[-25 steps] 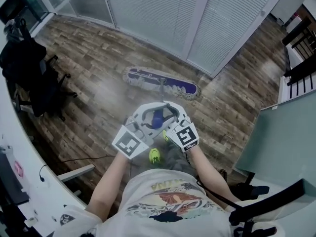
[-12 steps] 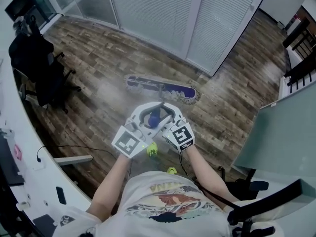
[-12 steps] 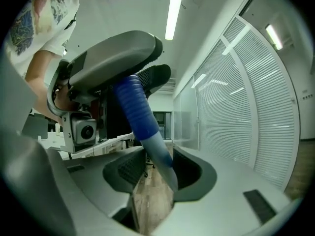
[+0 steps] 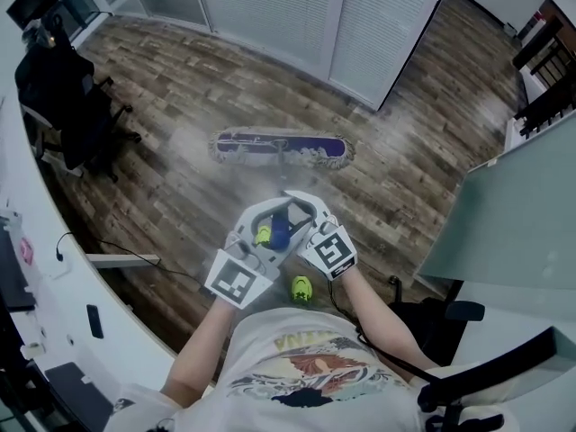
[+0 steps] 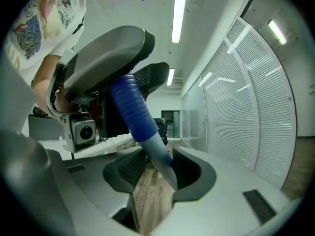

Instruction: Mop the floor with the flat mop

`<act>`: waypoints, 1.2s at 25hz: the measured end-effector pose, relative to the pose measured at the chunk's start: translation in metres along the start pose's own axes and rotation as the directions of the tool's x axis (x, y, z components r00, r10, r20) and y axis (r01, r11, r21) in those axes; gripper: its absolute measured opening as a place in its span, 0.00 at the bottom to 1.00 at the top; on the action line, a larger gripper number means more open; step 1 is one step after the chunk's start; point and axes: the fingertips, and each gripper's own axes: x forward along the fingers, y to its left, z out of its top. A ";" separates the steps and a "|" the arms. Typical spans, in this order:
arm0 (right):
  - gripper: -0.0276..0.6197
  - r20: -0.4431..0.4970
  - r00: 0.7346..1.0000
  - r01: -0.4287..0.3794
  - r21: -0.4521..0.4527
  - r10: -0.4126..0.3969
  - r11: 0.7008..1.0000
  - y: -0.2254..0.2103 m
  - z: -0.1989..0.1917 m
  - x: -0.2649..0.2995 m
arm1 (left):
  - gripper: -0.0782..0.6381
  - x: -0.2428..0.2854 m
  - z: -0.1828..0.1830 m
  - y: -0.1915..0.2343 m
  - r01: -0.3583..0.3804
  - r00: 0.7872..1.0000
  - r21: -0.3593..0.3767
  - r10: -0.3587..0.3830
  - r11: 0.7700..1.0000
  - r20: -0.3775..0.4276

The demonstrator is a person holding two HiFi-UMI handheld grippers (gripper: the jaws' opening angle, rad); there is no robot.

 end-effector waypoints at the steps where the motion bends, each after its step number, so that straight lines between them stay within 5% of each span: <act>1: 0.30 -0.006 1.000 0.003 0.007 -0.003 1.000 0.004 -0.005 -0.007 | 0.30 0.000 -0.003 -0.010 -0.004 1.000 -0.004 0.004 1.000 -0.001; 15: 0.32 -0.057 0.996 -0.067 0.059 0.071 0.996 -0.018 -0.042 0.018 | 0.34 0.012 -0.042 0.007 -0.011 1.000 -0.067 0.012 0.998 0.024; 21: 0.34 -0.134 0.986 -0.096 0.053 0.102 0.994 -0.061 -0.058 0.082 | 0.34 0.029 -0.075 0.072 0.029 0.999 -0.065 -0.030 0.997 -0.013; 30: 0.34 -0.126 0.990 -0.062 0.065 0.070 0.996 -0.153 -0.037 0.231 | 0.35 0.049 -0.100 0.247 0.017 1.000 -0.099 -0.015 0.995 0.025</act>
